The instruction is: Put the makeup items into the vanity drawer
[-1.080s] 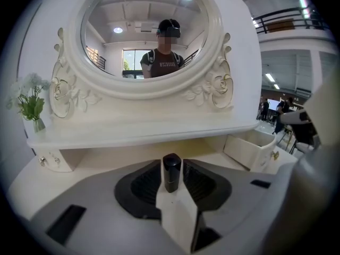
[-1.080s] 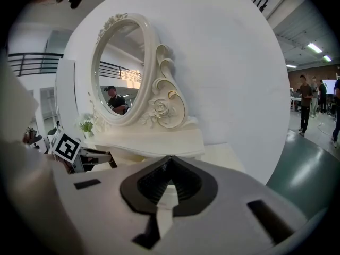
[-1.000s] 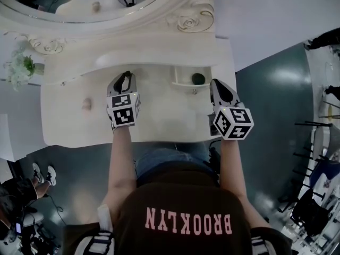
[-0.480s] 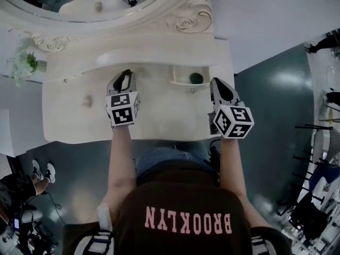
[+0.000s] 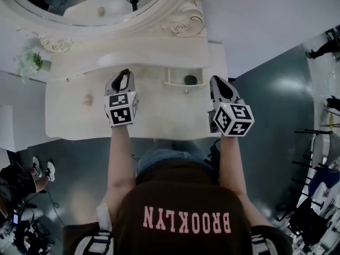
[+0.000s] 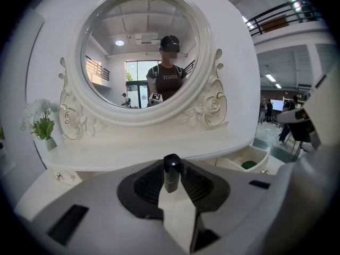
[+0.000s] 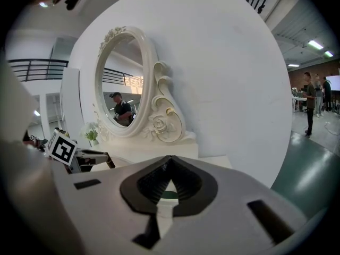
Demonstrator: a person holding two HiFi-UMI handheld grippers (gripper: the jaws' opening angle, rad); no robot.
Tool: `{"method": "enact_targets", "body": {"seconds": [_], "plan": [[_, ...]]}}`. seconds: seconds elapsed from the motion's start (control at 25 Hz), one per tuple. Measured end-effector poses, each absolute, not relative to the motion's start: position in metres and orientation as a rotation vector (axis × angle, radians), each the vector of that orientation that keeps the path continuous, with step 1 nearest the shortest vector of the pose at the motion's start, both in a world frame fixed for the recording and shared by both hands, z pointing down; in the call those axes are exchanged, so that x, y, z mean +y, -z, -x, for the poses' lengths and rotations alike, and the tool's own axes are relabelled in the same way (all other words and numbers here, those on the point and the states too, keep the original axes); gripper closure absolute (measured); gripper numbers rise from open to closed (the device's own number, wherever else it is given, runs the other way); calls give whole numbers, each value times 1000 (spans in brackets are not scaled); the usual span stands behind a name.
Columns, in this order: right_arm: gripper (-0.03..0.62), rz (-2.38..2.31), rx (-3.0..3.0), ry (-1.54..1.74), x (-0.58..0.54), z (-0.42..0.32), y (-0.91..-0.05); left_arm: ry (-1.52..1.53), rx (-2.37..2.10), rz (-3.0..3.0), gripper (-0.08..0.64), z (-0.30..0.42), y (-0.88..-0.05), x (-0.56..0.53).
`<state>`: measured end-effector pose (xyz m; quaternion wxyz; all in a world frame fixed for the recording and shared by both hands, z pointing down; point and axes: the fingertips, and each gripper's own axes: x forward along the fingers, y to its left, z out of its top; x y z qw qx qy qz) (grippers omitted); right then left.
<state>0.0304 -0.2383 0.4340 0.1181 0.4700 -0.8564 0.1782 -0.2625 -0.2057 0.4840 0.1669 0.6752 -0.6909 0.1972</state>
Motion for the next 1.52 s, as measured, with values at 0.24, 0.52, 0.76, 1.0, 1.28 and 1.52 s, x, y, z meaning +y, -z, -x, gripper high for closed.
{"method": "enact_targets", "body": {"seconds": [0.24,0.52,0.76,1.0,1.28,1.52], "plan": [[600,-1377,-2529,-514,-242,-37,-422,-558,-1991,-1936,468,256,-466,-208],[600,-1419,-2523,-522,-234,-60,-418,-561,-1970,-1995,468,233,-454,-215],[600,-1503,-2495,-542,-223,-91,-418,-594,-1903,-2082,468,198,-452,-222],[600,-1570,-2457,-548,-210,-122,-420,-571,-1830,-2172,469,161,-447,-229],[600,-1671,-2407,-550,-199,-161,-418,-580,-1726,-2268,468,114,-447,-238],[600,-1724,-2369,-571,-196,-183,-423,-607,-1663,-2291,468,92,-457,-245]]}}
